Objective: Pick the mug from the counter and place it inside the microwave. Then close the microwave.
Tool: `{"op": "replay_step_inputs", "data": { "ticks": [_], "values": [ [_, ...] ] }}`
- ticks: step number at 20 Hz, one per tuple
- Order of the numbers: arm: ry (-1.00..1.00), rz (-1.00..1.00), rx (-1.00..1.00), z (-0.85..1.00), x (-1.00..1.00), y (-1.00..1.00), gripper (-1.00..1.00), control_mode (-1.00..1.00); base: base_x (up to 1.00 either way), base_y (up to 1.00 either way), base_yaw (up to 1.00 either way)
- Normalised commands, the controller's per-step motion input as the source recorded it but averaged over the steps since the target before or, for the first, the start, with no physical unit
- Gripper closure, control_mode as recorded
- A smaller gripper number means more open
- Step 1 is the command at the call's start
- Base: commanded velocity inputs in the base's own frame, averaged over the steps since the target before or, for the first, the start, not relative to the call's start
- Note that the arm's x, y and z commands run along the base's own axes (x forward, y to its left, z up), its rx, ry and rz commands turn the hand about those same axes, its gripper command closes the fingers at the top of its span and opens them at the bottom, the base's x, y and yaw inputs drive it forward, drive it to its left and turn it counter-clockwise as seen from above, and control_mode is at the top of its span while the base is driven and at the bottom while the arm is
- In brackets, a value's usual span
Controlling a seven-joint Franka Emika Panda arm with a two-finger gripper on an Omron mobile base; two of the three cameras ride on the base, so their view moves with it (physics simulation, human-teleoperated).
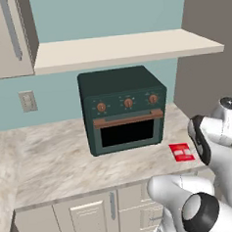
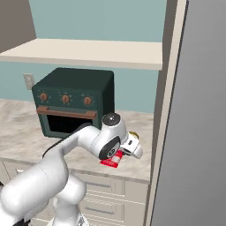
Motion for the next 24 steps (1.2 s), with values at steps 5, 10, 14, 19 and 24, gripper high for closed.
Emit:
{"op": "replay_step_inputs", "data": {
  "ticks": [5, 10, 14, 19, 24],
  "values": [
    [0.0, 0.14, 0.0, 0.65, -0.6, 0.56, 1.0, -1.0, 0.0, 0.0, 0.0],
    [-0.03, 0.18, 0.0, 0.3, -0.45, 0.71, 1.0, -1.0, 0.0, 0.0, 0.0],
    [-0.12, 0.16, 0.0, 0.18, -0.36, 0.81, 1.0, -1.0, 0.0, 0.0, 0.0],
    [0.0, 0.13, 0.0, 0.74, -0.31, 0.79, 1.0, -1.0, 0.0, 0.0, 0.0],
    [0.0, 0.1, -0.04, 0.58, -0.15, 0.6, 1.0, -1.0, 0.0, 0.0, 0.0]
  ]
}}
